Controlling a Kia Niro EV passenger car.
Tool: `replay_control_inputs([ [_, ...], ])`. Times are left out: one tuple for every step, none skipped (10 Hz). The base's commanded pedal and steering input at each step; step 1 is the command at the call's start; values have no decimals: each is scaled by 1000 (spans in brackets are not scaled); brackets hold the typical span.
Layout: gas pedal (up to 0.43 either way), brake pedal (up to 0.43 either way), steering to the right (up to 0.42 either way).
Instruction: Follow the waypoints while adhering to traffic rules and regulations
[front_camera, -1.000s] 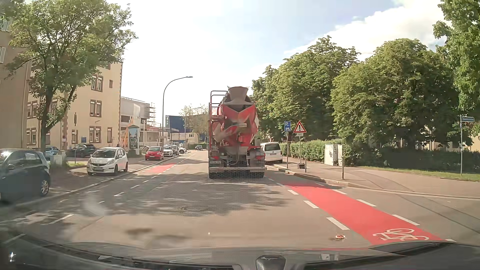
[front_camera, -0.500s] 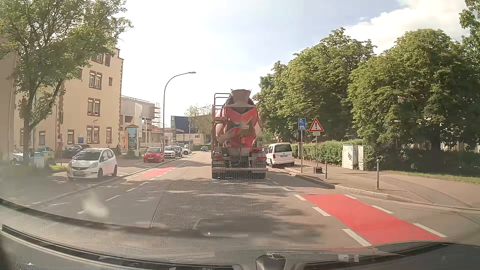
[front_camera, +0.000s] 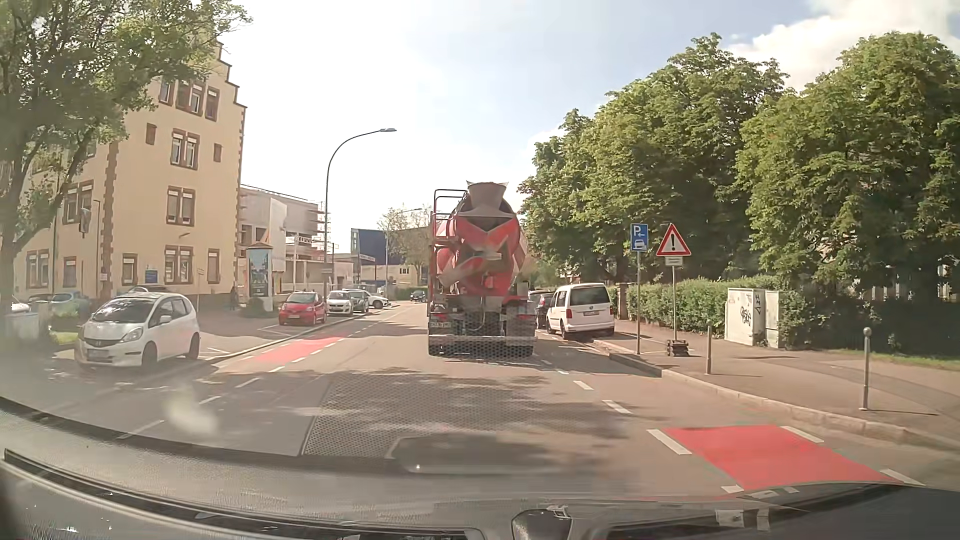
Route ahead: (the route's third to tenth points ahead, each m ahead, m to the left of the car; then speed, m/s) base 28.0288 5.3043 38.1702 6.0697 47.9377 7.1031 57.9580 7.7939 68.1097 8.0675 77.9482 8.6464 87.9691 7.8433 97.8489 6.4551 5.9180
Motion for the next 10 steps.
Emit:
replay_control_inputs([
  [59, 0, -21],
  [59, 0, -19],
  [59, 0, -19],
  [59, 0, -19],
  [59, 0, -19],
  [59, 0, -18],
  [59, 0, -19],
  [59, 0, -19],
  [59, 0, -19],
  [59, 0, -19],
])
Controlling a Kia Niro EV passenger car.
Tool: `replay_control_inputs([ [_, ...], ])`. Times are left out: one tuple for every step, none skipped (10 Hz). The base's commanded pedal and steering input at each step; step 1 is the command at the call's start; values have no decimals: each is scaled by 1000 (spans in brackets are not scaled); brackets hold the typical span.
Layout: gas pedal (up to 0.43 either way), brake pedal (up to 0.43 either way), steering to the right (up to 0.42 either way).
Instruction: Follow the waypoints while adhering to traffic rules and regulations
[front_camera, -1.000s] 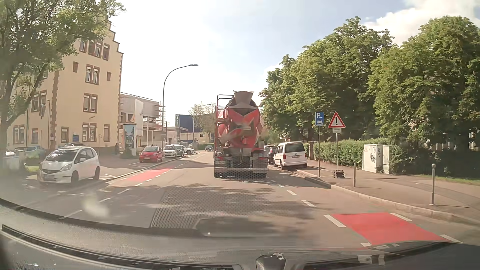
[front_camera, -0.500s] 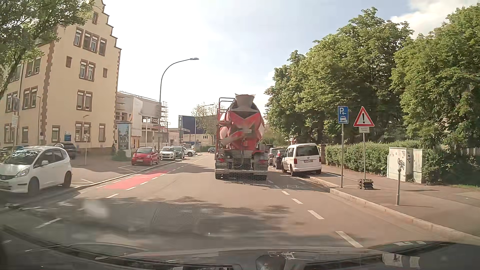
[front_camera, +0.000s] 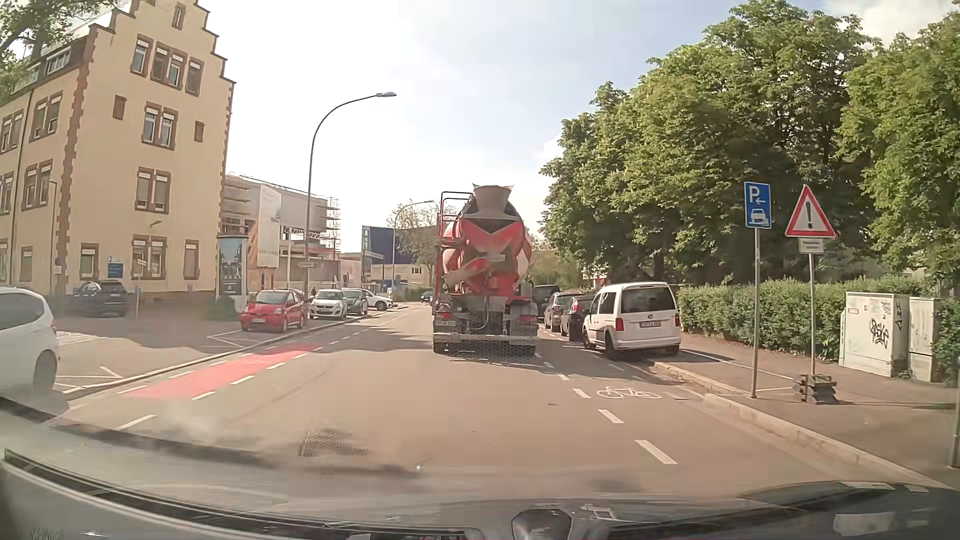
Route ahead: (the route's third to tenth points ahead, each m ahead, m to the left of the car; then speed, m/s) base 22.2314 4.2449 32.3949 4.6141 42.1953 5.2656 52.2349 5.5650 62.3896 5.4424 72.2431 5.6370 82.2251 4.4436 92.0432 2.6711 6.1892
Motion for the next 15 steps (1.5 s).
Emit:
replay_control_inputs([
  [59, 0, -19],
  [59, 0, -18],
  [59, 0, -18],
  [47, 0, -18],
  [0, 0, -18],
  [0, 0, -18],
  [0, 0, -18],
  [0, 0, -18],
  [0, 0, -18],
  [0, 0, -18],
  [0, 0, -16],
  [0, 0, -16],
  [0, 0, -16],
  [0, 0, -16],
  [0, 0, -16],
])
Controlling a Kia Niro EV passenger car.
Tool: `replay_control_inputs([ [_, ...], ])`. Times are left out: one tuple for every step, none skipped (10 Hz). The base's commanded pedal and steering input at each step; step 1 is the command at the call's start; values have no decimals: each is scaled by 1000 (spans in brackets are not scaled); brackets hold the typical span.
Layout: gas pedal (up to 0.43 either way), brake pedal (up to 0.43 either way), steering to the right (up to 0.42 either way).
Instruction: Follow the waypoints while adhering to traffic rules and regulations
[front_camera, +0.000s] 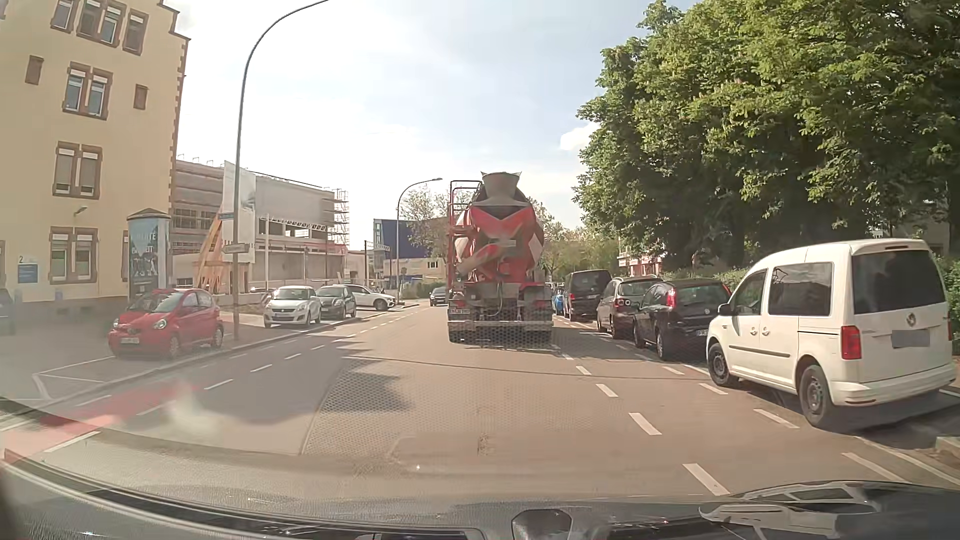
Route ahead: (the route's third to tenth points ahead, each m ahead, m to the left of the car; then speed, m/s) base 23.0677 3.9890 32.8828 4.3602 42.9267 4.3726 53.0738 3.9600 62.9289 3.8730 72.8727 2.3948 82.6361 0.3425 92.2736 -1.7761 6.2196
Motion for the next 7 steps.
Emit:
replay_control_inputs([
  [0, 0, -15],
  [0, 0, -14],
  [0, 0, -10],
  [0, 0, -6],
  [0, 0, -4],
  [0, 0, -4],
  [0, 0, -3],
])
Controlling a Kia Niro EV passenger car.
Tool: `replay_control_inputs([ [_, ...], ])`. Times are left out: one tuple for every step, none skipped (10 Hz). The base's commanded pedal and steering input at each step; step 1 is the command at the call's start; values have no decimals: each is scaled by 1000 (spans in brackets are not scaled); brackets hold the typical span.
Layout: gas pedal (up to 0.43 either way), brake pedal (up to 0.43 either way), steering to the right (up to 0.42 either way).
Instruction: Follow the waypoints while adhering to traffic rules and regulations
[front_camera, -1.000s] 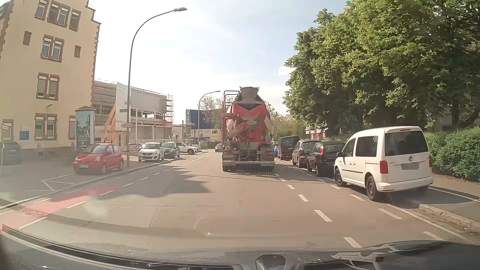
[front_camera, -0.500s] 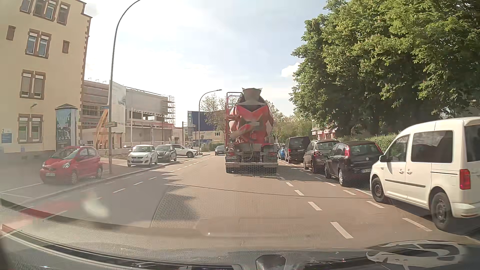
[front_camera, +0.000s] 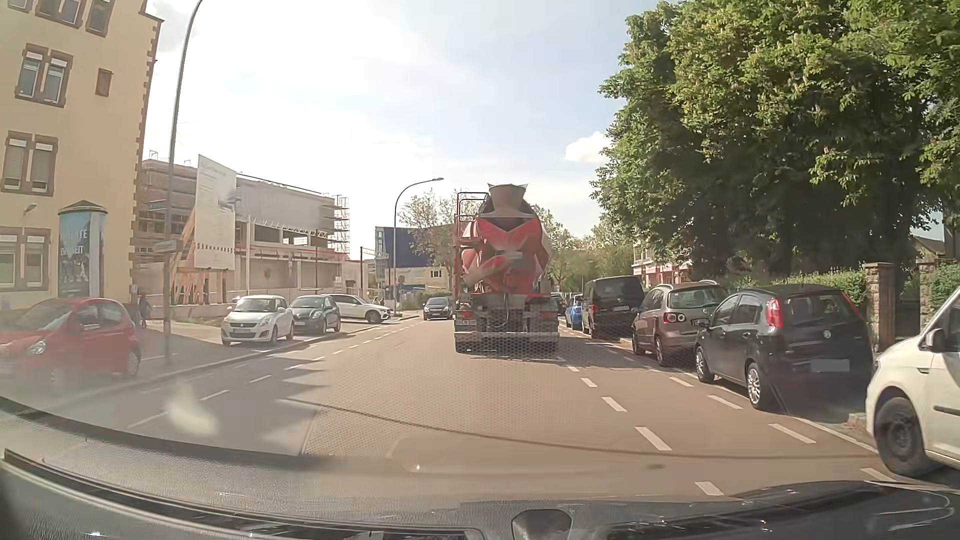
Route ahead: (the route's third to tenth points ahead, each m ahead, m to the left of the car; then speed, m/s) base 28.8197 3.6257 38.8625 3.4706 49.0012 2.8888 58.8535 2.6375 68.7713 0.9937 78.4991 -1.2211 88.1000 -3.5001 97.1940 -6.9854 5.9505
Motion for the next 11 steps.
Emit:
replay_control_inputs([
  [0, 0, -3],
  [0, 0, -3],
  [0, 0, -2],
  [0, 0, -3],
  [8, 0, -3],
  [20, 0, -2],
  [28, 0, -3],
  [28, 0, -2],
  [28, 0, -3],
  [28, 0, -3],
  [28, 0, -3],
])
